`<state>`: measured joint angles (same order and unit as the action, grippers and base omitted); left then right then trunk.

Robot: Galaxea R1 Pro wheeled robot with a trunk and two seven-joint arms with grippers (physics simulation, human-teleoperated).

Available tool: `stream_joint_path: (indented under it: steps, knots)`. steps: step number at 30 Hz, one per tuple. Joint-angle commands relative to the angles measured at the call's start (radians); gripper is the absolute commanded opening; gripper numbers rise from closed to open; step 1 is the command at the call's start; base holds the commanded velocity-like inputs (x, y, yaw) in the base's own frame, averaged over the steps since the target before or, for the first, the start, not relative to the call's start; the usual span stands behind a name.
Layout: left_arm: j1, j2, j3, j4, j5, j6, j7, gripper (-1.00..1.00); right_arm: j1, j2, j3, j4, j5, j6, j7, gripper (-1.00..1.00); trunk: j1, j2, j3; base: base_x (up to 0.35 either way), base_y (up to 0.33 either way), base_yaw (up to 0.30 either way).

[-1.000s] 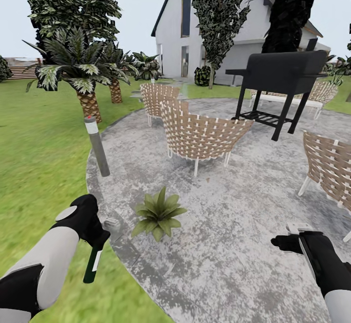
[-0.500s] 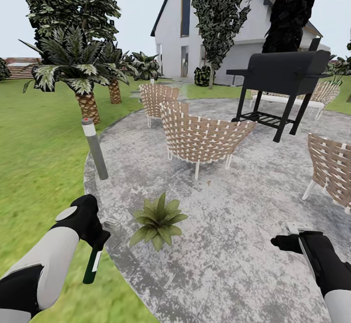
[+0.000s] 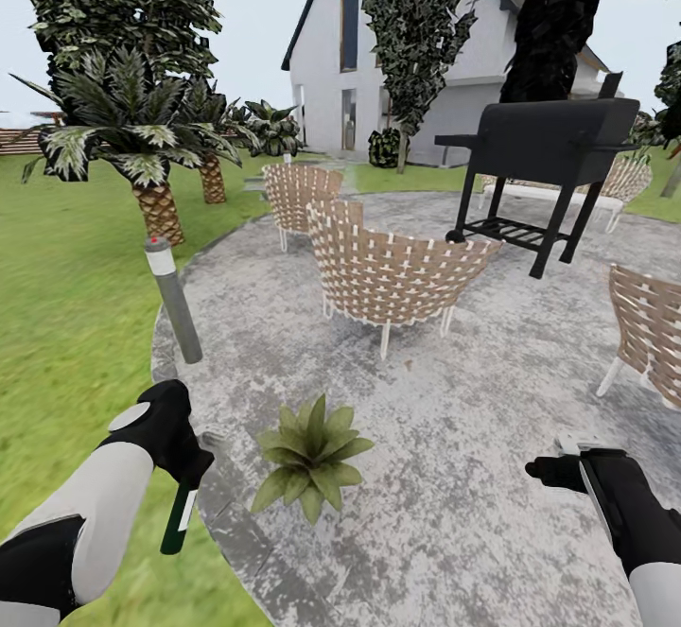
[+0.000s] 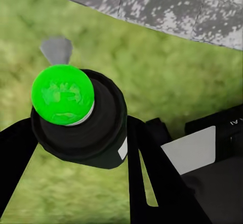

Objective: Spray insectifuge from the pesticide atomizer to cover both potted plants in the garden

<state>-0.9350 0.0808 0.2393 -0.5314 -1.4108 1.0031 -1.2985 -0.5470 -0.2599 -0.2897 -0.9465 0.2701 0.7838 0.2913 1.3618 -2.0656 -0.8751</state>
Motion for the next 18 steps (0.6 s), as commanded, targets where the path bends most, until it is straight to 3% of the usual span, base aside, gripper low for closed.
stream_joint_path:
  steps: [1, 7, 18]
  knots:
    - [0.005, -0.001, 0.005, -0.001, -0.010, 0.008, -0.010, -1.00, -0.001, 0.000, -0.002, -0.001, 0.011, 0.003, 0.009, 1.00, 0.000, 0.000, -0.001, 0.339, 0.004, -0.019]
    - [0.029, -0.001, 0.004, -0.001, -0.014, 0.008, -0.010, -1.00, -0.001, 0.000, -0.002, -0.002, 0.011, 0.003, 0.009, 1.00, 0.000, 0.000, -0.001, 0.253, 0.001, -0.187]
    - [0.058, -0.004, 0.003, -0.001, -0.015, 0.008, -0.009, -1.00, -0.001, 0.001, -0.001, -0.001, 0.011, 0.004, 0.009, 1.00, 0.000, 0.000, -0.001, 0.017, 0.000, -0.259]
